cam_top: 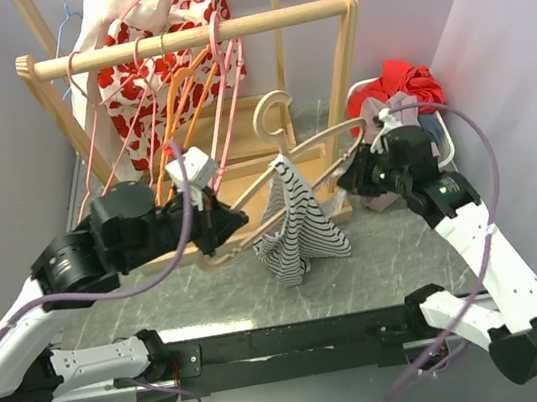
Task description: Remove the tank top from the hanger
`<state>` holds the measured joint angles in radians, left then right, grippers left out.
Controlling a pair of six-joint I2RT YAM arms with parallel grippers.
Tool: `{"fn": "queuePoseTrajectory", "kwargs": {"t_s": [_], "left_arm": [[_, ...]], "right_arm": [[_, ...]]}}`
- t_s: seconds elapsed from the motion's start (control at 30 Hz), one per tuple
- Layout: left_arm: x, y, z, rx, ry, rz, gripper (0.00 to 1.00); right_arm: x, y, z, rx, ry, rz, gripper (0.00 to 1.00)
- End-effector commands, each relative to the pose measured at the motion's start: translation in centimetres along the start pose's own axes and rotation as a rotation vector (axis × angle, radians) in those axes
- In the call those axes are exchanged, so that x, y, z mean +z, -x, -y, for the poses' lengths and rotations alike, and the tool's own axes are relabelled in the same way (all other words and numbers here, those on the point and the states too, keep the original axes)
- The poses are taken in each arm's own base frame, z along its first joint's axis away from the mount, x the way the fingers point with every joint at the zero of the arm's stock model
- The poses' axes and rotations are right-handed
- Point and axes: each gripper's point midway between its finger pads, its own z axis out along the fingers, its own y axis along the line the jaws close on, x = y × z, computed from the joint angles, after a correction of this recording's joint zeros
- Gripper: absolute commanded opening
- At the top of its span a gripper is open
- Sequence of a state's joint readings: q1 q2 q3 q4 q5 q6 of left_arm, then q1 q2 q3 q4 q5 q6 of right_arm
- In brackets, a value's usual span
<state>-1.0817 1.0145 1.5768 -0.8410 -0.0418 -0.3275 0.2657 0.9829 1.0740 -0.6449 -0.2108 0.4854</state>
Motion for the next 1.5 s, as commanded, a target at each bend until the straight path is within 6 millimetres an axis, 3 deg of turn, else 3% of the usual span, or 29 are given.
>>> {"fn": "queuePoseTrajectory", "kwargs": {"t_s": [0.0, 0.13, 0.23, 0.47, 0.67, 0.8, 0.93, 1.23, 1.47], "left_arm": [[2.3, 2.6, 0.6, -0.009, -0.013, 0.106, 0.01], [3.6, 2.2, -0.6, -0.014, 0.049, 0.110, 0.01], [4.2, 1.8, -1.0, -0.020, 0.067, 0.123, 0.01], [5.2, 0.9, 0.0, -0.033, 0.001, 0.114, 0.01], [5.7, 0.2, 0.6, -0.034, -0.046, 0.114, 0.01], [6.0, -0.6, 0.2, -0.029, -0.025, 0.096, 0.01], [6.4, -1.1, -1.0, -0.033, 0.031, 0.102, 0.01], [7.4, -2.5, -2.5, -0.041, 0.101, 0.090, 0.01], [7.1, -1.9, -2.2, -0.035, 0.087, 0.115, 0.01]], "right_arm": [[-4.0, -0.1, -3.3, -0.042, 0.109, 0.065, 0.53], [-7.3, 1.7, -3.9, 0.007, 0.139, 0.218, 0.67], [-8.7, 2.9, -5.7, 0.036, 0.226, 0.275, 0.69], [-7.6, 6.0, -7.6, 0.230, 0.323, 0.378, 0.69], [-5.2, 8.1, -9.4, 0.301, 0.401, 0.392, 0.69], [-6.0, 9.8, -10.2, 0.325, 0.445, 0.456, 0.71], [-6.0, 10.2, -10.2, 0.333, 0.445, 0.466, 0.73], [-6.2, 8.9, -9.9, 0.389, 0.472, 0.448, 0.74], [-4.0, 8.6, -10.0, 0.374, 0.418, 0.364, 0.76]]}}
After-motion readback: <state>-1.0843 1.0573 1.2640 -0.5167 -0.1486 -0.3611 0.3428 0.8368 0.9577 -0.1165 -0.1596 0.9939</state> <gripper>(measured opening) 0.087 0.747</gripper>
